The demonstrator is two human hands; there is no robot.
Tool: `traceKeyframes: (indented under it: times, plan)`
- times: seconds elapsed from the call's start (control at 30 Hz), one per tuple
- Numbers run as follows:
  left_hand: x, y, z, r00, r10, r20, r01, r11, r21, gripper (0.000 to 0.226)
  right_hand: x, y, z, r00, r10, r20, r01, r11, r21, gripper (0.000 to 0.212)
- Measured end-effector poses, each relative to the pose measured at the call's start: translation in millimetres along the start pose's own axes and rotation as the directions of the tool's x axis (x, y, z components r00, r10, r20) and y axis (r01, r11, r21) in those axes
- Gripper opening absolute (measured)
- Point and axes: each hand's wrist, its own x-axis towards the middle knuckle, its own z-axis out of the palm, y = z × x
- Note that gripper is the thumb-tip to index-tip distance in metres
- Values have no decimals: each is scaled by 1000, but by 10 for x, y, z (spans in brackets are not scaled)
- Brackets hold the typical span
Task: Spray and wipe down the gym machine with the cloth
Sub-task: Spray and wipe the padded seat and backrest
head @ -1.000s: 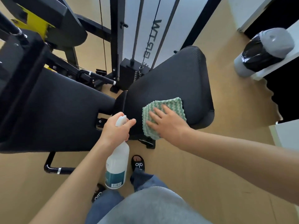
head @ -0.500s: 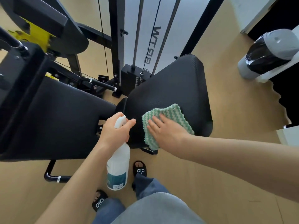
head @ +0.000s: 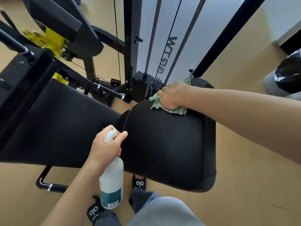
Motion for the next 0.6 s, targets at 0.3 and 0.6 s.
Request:
traceKeyframes:
  times: [0.3, 0.6]
  plan:
    - [187, 281, 281, 998, 52, 38, -52, 999, 12, 30, -940, 454, 229, 908, 352, -228, -303, 926, 224, 34]
    - [205, 229, 370, 999, 44, 1, -44, 995, 86, 31, -343, 536, -100, 973, 228, -40, -205, 927, 314, 38]
